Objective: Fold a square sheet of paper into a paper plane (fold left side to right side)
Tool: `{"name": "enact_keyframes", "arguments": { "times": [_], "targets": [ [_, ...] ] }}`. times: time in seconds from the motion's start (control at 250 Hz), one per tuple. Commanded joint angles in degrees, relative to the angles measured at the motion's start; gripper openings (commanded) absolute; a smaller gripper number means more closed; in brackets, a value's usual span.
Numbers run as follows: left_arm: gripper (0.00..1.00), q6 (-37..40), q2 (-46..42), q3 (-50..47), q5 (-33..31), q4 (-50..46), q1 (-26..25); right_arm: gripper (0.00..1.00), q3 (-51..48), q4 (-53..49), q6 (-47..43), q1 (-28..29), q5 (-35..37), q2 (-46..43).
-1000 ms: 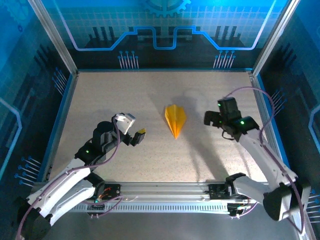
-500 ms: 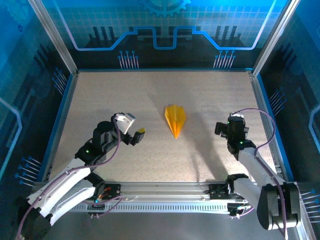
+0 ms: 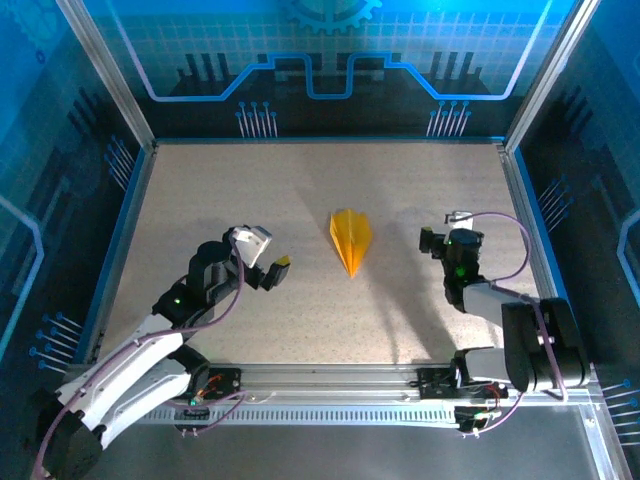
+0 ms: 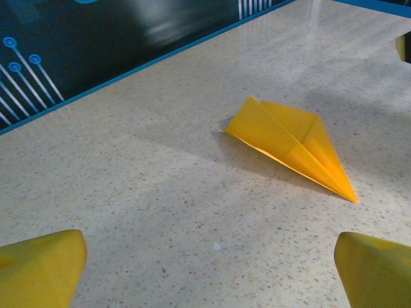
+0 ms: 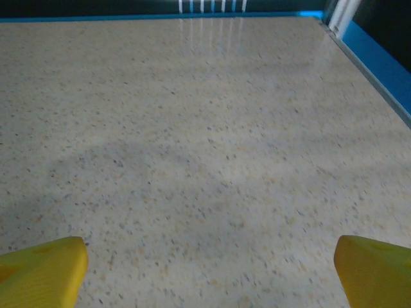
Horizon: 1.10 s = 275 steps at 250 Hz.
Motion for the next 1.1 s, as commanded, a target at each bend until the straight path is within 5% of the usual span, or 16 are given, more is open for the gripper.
{"name": "enact_keyframes", "arguments": {
  "times": [0.0, 0.1, 0.348, 0.823, 1.095],
  "targets": [
    [1.00, -2.36, 0.45, -1.82, -10.76, 5.89, 0.90, 0.99, 0.25, 14.17, -4.23, 1.02, -1.40, 5.55],
    [1.00, -6.55, 1.16, -5.57, -18.51, 10.18, 3.71, 0.99, 1.17, 12.00, -4.80, 1.22, -2.94, 5.69],
    [1.00, -10.55, 5.61, -9.79, -24.47, 14.57, 10.13, 0.99, 5.97, 3.45, -3.67, -0.45, -6.60, 6.87],
    [1.00, -11.19, 19.10, -13.54, -10.92, 32.98, 13.96, 0.99, 5.98, 3.71, -3.71, -0.38, -6.49, 6.93],
    [1.00, -16.60, 25.96, -12.64, -2.25, 42.10, 23.42, 0.99, 5.98, 3.70, -3.71, -0.38, -6.49, 6.95]
  ]
}}
